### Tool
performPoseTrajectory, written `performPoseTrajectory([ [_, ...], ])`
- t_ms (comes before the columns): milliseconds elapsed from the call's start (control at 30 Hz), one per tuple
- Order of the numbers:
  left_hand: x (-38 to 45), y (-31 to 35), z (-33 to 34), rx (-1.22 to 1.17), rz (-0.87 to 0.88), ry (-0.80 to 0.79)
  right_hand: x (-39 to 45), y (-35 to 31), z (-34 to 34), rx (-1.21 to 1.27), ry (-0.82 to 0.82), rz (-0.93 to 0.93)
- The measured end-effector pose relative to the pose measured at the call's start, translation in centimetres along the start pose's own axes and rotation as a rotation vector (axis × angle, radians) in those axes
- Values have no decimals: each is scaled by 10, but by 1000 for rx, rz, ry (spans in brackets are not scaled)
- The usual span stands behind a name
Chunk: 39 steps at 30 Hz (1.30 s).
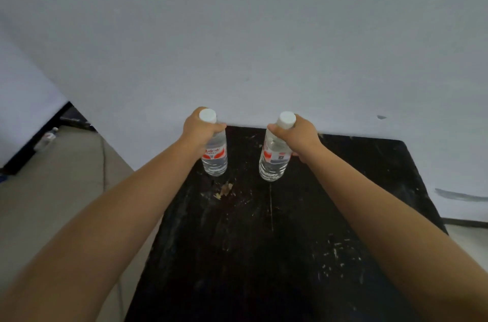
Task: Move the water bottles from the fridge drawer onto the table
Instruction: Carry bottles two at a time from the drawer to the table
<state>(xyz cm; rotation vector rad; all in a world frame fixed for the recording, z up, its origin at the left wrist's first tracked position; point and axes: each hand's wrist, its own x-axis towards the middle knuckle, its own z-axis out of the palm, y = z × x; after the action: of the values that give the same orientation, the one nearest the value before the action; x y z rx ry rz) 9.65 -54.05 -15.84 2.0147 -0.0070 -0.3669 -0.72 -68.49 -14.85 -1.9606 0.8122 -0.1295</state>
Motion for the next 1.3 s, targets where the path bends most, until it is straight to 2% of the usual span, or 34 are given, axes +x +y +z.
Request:
performPoseTrajectory([
  [400, 148, -4, 11, 41, 26, -70, 119, -39, 82, 78, 114, 52],
  [600, 198, -4, 9, -16, 37, -110, 160, -47, 111, -4, 88, 20],
  [700, 211, -6, 7, -20, 47, -169, 172, -52, 117, -74, 78, 2],
  [767, 215, -7, 0, 23, 72, -268, 176, -56, 116, -107, 50, -13],
  [833, 218, -9, -9, 81, 106, -389, 178, -57, 112, -179, -70, -61],
  [933, 220, -16, -21, 220, 221, -499, 181, -51, 111, -421, -252, -119],
  [1033, 219, -19, -26, 376, 335, -504, 186, -45, 114, -469, -190, -162],
  [1300, 227, -10, -30, 416, 381, -562, 186, -48, 119, -327, -145, -226],
])
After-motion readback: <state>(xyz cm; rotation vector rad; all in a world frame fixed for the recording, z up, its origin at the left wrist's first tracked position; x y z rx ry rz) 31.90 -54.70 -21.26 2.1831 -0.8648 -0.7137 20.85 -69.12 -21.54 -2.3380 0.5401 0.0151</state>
